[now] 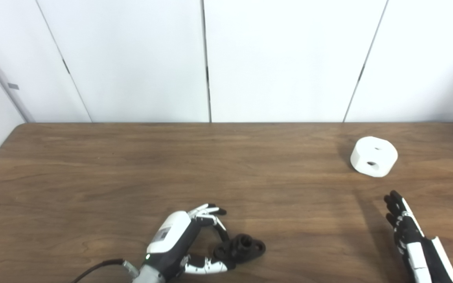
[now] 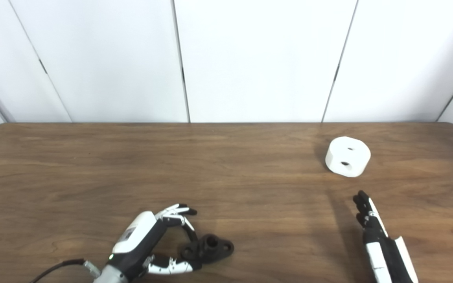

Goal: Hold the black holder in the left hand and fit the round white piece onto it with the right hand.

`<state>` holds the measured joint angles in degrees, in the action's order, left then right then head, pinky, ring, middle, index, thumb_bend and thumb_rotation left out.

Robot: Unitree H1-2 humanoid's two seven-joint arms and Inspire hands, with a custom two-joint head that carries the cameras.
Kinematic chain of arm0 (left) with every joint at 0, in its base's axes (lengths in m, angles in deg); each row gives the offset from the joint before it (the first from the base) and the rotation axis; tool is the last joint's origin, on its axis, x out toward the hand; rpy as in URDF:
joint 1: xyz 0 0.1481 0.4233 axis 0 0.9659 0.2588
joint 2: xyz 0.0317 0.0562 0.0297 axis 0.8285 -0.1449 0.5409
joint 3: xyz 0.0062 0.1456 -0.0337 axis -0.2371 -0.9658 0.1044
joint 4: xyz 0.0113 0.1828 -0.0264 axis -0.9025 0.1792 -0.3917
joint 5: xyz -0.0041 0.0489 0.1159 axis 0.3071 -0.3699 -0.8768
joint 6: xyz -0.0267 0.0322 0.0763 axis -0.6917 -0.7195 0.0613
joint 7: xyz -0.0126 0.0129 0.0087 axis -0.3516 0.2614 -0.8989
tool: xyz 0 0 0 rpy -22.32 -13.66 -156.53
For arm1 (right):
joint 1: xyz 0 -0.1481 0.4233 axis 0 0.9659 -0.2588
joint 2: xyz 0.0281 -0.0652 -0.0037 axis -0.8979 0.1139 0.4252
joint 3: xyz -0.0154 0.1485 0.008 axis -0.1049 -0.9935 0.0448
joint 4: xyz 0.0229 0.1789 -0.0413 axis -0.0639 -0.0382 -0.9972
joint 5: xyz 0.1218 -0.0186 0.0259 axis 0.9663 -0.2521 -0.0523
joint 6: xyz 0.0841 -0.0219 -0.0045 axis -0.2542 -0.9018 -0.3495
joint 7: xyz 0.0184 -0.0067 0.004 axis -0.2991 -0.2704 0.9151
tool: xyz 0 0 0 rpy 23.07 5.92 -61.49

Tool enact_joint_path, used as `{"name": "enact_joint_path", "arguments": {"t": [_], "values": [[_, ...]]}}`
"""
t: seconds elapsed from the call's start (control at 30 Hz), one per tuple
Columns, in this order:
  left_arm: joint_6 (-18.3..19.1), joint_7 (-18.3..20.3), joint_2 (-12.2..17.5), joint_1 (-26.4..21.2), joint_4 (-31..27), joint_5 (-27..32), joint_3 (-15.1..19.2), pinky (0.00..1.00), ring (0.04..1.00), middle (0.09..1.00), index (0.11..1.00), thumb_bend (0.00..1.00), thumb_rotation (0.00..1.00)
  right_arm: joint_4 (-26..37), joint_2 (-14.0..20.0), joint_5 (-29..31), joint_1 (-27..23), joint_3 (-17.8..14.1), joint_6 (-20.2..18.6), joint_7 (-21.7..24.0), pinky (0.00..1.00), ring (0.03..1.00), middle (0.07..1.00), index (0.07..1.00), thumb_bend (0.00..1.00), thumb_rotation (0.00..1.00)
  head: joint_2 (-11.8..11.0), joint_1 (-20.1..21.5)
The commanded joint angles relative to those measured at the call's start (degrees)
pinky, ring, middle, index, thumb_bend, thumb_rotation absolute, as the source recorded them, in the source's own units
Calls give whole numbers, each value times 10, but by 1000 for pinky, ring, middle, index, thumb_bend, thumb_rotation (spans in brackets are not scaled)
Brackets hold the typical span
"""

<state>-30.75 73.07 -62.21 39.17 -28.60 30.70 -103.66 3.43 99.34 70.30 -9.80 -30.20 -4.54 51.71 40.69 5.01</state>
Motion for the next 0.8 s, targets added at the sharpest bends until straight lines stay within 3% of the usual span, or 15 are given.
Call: {"name": "enact_joint_path", "arguments": {"t": [0.0, 0.23, 0.4, 0.6, 0.77], "values": [[8, 50, 11, 30, 33, 7, -25, 928, 920, 839, 490, 513, 43, -2, -13, -1, 14, 9, -6, -7, 1000, 997, 964, 969, 561, 1000, 1, 0], [-12, 34, 17, 30, 41, -45, -30, 944, 912, 824, 489, 514, 44, 24, -10, -24, 12, 6, -35, -18, 1000, 983, 956, 954, 529, 999, -9, 11], [-11, 25, 19, 35, 38, -114, -27, 947, 904, 817, 489, 515, 45, 60, -1, -41, -7, -7, -81, -33, 1000, 981, 941, 932, 550, 841, -17, 10], [-15, 19, 20, 38, 31, -176, -29, 921, 883, 803, 489, 517, 47, 92, 11, -45, -31, -15, -117, -34, 1000, 972, 941, 934, 524, 850, -18, 13], [-13, 18, 12, 41, 26, -192, -27, 918, 879, 796, 489, 518, 48, 102, 25, -48, -50, -23, -128, -33, 1000, 972, 947, 930, 527, 855, -20, 18]]}}
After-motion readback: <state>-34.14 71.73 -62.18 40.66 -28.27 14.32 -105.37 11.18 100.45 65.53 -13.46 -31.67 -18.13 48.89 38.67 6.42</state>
